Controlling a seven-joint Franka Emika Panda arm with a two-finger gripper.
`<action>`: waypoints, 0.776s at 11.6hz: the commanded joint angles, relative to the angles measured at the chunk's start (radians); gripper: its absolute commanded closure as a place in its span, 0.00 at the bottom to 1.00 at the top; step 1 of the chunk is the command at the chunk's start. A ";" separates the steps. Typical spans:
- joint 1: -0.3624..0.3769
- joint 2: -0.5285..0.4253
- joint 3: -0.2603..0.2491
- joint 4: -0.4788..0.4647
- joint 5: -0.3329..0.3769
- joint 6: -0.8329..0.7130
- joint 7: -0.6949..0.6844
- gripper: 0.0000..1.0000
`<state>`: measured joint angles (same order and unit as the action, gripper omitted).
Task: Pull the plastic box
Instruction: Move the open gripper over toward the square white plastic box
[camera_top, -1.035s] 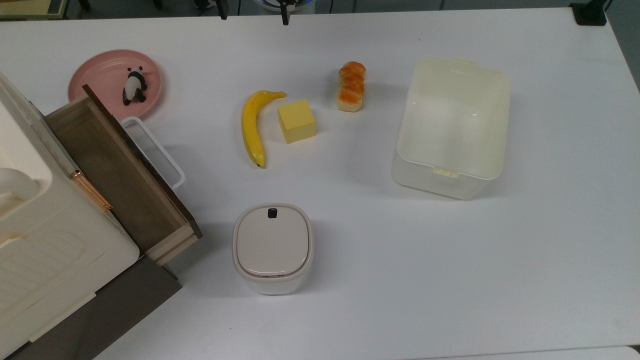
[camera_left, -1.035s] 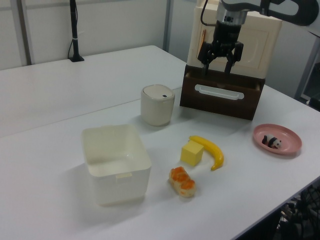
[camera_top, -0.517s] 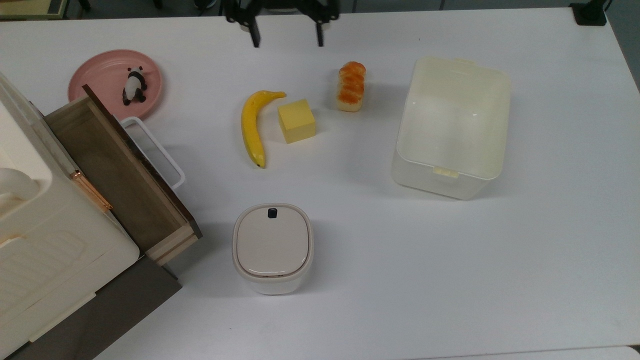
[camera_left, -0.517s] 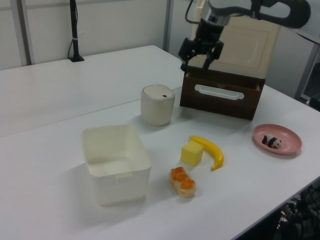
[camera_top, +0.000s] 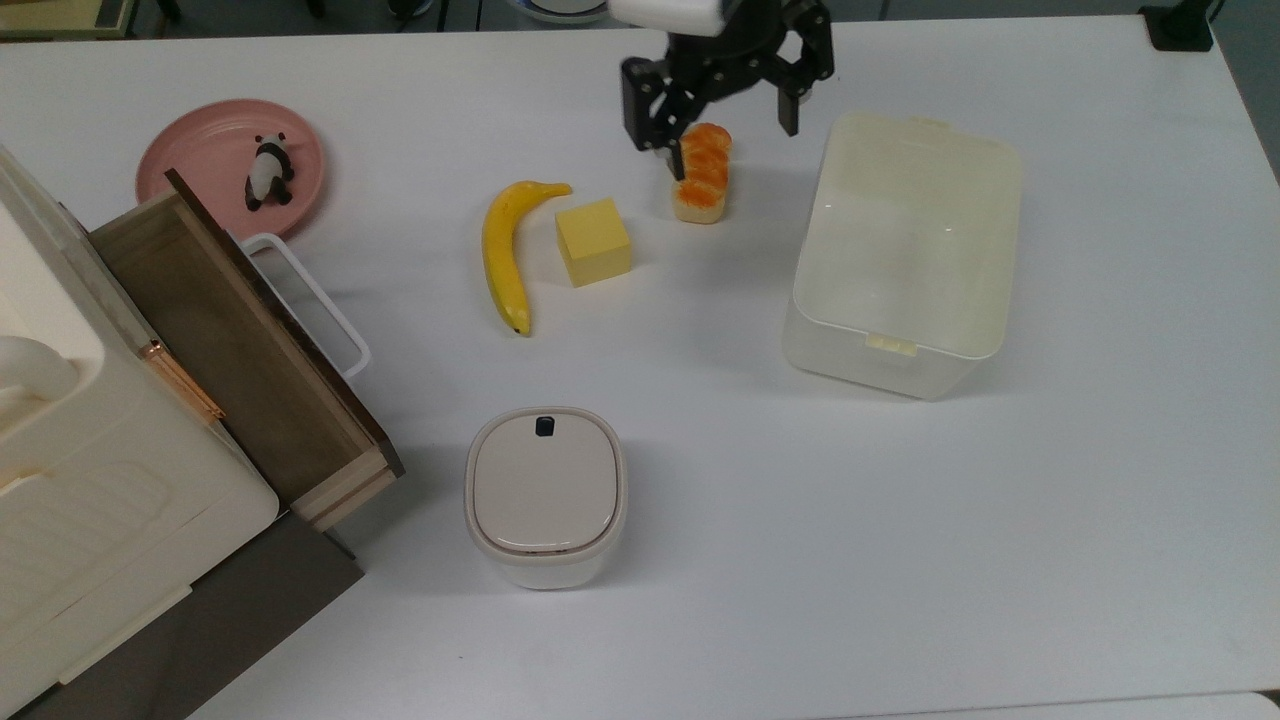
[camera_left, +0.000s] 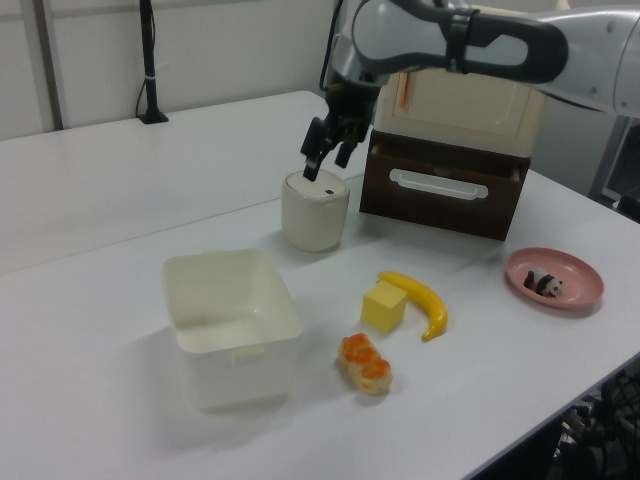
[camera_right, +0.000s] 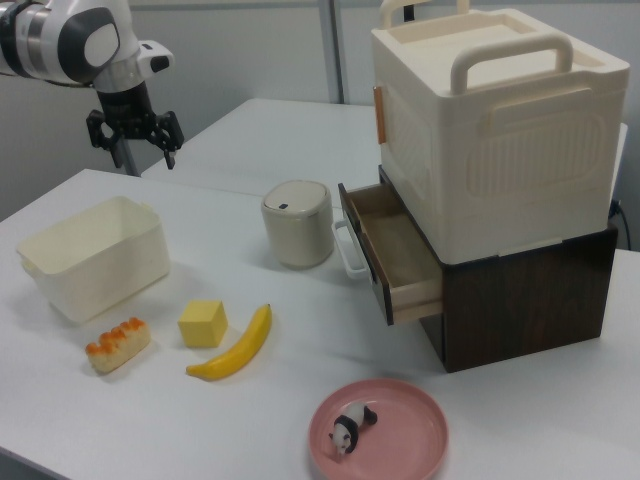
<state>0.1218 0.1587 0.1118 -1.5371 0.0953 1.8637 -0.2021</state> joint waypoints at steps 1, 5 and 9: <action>0.018 0.018 0.035 -0.011 0.011 0.046 -0.251 0.00; 0.059 0.034 0.078 -0.011 -0.014 0.046 -0.476 0.00; 0.134 0.114 0.123 -0.011 -0.172 0.048 -0.540 0.00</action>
<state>0.2392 0.2456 0.2047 -1.5380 -0.0145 1.8892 -0.6820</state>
